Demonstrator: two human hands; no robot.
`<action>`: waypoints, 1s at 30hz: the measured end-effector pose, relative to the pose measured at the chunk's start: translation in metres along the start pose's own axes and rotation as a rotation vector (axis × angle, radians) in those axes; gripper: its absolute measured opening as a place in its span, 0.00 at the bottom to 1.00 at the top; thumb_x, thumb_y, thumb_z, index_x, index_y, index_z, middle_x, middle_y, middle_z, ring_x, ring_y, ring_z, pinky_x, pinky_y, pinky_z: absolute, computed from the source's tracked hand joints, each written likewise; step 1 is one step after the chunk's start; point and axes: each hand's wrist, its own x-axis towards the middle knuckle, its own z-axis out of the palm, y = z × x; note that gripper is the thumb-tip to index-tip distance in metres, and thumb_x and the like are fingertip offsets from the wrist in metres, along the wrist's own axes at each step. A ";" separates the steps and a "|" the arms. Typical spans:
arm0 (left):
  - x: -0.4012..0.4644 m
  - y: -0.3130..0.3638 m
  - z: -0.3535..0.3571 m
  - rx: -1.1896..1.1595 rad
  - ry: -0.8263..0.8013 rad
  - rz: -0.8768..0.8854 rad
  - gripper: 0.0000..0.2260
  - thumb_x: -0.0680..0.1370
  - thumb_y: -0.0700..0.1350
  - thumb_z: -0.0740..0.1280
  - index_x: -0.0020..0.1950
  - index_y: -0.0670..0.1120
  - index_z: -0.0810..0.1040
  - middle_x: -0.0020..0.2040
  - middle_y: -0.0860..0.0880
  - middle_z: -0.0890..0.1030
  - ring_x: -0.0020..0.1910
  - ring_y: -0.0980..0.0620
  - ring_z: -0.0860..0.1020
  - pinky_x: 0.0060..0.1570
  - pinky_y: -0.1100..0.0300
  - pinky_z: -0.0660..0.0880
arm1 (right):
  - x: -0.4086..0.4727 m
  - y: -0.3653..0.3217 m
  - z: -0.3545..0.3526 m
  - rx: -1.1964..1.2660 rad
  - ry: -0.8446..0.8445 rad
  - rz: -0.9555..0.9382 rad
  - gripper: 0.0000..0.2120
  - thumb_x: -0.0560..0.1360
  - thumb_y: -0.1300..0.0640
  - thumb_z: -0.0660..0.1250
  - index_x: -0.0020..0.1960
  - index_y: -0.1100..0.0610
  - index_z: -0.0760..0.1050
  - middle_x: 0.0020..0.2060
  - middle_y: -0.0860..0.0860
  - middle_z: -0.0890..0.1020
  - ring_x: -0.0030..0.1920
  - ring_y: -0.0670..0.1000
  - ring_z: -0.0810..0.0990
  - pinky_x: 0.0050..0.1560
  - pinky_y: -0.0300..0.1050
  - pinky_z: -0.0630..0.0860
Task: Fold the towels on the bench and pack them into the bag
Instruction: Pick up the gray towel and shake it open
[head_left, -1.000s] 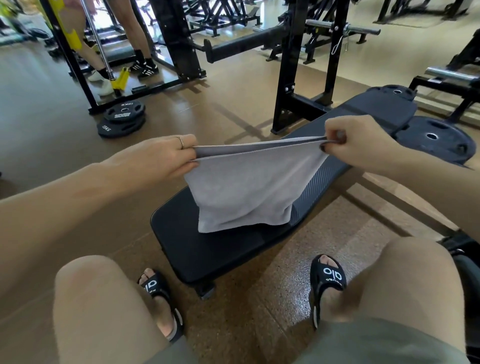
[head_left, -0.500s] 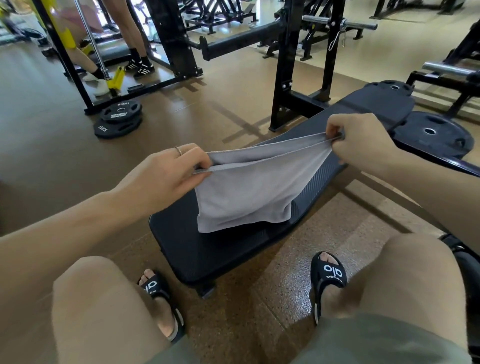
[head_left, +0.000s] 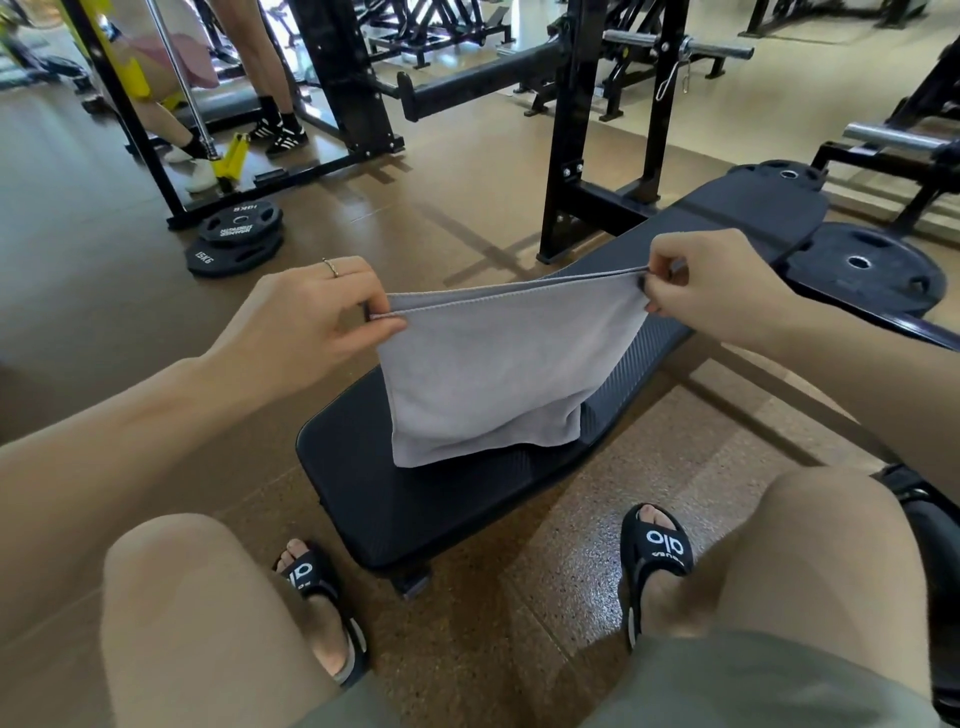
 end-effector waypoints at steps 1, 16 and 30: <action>0.000 -0.002 -0.001 -0.018 -0.012 -0.006 0.12 0.82 0.53 0.66 0.45 0.46 0.77 0.43 0.55 0.76 0.40 0.50 0.76 0.40 0.47 0.77 | 0.000 -0.001 -0.001 0.005 -0.001 -0.003 0.10 0.77 0.62 0.66 0.37 0.57 0.73 0.34 0.57 0.82 0.39 0.60 0.84 0.43 0.61 0.82; 0.009 -0.006 -0.007 -0.139 0.072 -0.233 0.04 0.78 0.43 0.73 0.48 0.45 0.79 0.41 0.51 0.81 0.42 0.55 0.79 0.50 0.66 0.76 | 0.003 -0.012 -0.012 -0.025 0.048 -0.010 0.10 0.79 0.60 0.68 0.39 0.57 0.73 0.34 0.53 0.81 0.30 0.48 0.83 0.31 0.38 0.73; 0.019 -0.007 -0.022 -0.217 0.177 -0.354 0.04 0.80 0.43 0.70 0.54 0.47 0.79 0.47 0.50 0.82 0.46 0.56 0.82 0.51 0.72 0.75 | 0.015 -0.023 -0.026 0.091 0.172 0.025 0.08 0.78 0.60 0.70 0.41 0.61 0.75 0.31 0.54 0.81 0.28 0.39 0.81 0.32 0.35 0.77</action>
